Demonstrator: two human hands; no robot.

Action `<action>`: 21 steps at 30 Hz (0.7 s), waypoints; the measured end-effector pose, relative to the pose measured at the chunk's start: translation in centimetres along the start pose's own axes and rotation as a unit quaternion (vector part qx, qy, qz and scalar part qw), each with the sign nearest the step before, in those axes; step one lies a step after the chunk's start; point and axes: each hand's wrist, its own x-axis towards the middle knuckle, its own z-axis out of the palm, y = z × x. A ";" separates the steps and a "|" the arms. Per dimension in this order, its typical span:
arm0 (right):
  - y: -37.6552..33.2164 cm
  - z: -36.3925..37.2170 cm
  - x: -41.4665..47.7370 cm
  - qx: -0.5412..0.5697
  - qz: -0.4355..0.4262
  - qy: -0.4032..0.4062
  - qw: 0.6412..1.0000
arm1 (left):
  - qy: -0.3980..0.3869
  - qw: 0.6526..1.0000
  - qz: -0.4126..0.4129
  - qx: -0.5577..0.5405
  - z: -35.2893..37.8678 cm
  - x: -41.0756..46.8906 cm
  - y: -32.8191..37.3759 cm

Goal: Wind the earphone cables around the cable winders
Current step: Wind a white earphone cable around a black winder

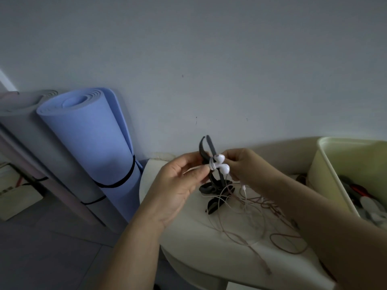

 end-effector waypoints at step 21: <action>-0.8 1.3 -1.2 -0.270 -0.128 -0.081 0.951 | 0.252 0.962 -0.066 -0.082 -1.1 1.1 -1.3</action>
